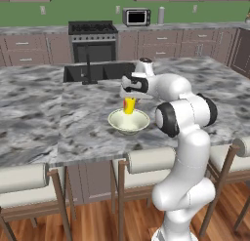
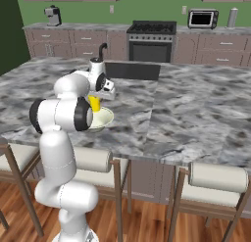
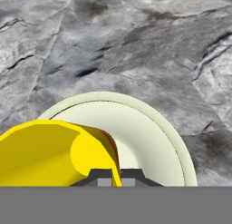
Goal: Place the cup inside the bowl on the dining table and move the bowl to any counter.
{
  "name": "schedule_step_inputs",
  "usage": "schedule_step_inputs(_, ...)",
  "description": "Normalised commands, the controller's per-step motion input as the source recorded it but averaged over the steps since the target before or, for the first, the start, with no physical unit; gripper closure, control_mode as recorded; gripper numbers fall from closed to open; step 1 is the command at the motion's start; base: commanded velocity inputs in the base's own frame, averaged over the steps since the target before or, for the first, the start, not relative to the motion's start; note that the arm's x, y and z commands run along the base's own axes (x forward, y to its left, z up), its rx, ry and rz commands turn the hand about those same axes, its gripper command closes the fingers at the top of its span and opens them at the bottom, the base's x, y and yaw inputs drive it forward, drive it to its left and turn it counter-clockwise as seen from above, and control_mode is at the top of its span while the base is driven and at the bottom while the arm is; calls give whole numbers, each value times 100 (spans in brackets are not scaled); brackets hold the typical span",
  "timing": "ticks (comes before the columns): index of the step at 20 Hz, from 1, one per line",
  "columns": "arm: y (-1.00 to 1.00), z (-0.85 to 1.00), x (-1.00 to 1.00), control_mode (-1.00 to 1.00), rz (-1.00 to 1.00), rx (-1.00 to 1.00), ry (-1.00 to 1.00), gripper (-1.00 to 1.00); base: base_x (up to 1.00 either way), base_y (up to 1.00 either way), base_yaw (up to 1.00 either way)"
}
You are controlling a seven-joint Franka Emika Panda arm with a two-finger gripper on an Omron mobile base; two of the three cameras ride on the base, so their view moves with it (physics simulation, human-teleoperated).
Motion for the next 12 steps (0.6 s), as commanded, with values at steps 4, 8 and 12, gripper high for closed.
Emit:
schedule_step_inputs(4, 9, -28, 0, -100, 0, 0, 0, 100, 0, 0, 0)
schedule_step_inputs(8, 9, -25, 0, -100, 0, 0, 0, 100, 0, 0, 0)
schedule_step_inputs(12, 6, -24, 0, -100, 0, 0, 0, 100, 0, 0, 0)
